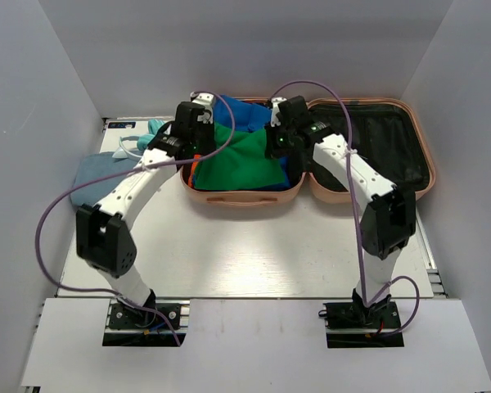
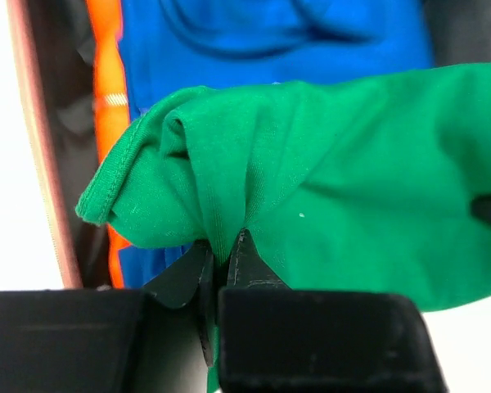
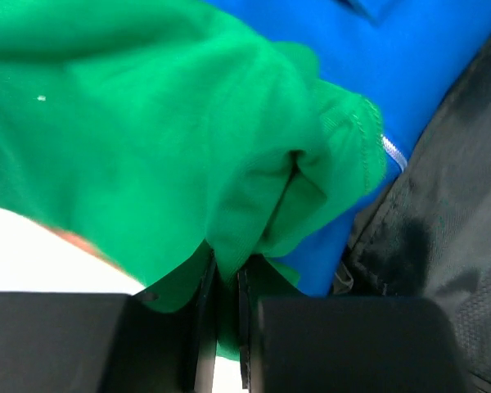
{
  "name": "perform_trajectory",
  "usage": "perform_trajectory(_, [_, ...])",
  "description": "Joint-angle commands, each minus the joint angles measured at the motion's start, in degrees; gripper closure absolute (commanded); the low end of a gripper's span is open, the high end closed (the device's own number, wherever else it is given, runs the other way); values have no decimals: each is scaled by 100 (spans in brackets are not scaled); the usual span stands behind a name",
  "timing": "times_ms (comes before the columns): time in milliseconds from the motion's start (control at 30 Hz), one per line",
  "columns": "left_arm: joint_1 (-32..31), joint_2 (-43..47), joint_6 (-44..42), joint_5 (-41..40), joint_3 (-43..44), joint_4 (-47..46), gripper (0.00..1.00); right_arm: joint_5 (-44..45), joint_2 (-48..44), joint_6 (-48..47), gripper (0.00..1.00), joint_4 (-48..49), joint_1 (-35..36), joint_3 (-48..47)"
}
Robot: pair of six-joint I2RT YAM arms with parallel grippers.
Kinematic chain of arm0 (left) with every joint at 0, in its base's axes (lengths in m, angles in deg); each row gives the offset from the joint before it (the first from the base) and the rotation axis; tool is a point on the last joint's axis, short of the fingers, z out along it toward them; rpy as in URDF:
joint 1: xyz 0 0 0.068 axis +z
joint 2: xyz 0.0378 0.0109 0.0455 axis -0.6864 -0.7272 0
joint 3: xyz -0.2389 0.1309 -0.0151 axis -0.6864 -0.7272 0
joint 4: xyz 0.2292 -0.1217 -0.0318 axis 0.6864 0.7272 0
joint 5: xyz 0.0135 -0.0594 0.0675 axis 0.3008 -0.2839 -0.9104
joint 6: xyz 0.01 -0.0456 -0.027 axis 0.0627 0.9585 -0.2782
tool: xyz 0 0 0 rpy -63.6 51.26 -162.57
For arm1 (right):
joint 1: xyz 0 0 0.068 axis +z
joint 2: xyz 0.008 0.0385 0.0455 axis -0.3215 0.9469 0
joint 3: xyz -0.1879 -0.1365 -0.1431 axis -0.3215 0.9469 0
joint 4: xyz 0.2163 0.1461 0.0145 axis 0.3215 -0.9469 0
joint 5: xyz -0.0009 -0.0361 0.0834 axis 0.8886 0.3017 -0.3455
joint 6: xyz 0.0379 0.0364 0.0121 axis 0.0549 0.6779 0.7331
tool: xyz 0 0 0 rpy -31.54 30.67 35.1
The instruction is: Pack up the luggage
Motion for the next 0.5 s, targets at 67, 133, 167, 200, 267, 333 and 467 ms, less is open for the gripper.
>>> perform_trajectory(67, [400,-354,332,1226,130,72,100,-641,247,265,100,-110,-406,-29])
perform_trajectory(133, [480,-512,359,1306,6,-51,100,-773,318,308,100,-83,-564,130])
perform_trajectory(167, [489,-565,350,1262,-3,-69,100,-826,371,309,100,-57,-591,164])
perform_trajectory(200, [567,-774,376,1192,15,-61,100,-870,484,326,100,-48,-626,200])
perform_trajectory(267, [638,-942,377,1147,102,18,99,-1090,564,256,100,-57,-731,191])
perform_trajectory(333, [717,-1276,421,1138,331,71,93,-1151,687,204,98,39,-784,191])
perform_trajectory(467, [823,-1654,569,1095,629,316,77,-1222,907,63,81,136,-863,52])
